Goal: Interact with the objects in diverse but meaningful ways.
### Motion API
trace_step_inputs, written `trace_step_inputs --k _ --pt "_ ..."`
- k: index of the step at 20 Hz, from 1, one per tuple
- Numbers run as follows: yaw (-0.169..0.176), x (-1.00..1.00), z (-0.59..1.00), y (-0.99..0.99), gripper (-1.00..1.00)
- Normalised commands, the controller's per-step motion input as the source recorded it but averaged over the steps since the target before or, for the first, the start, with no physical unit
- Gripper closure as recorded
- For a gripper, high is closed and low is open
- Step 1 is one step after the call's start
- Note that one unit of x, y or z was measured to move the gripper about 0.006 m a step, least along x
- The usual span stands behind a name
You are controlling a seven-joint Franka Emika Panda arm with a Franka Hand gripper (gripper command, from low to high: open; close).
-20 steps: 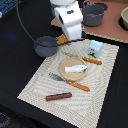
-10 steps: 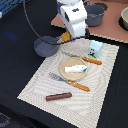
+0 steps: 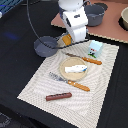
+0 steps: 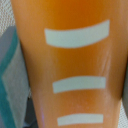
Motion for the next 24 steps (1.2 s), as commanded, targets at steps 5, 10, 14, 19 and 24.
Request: trace_step_inputs --k 5,10,14,19,24 --pt "0.0 0.39 -0.12 0.42 1.0" --pt "0.0 0.36 -0.12 0.41 1.0" --pt "0.0 0.21 0.0 0.32 -1.0" --pt "0.002 0.16 0.15 0.25 -1.0" --pt "0.002 0.09 0.36 0.21 -1.0"
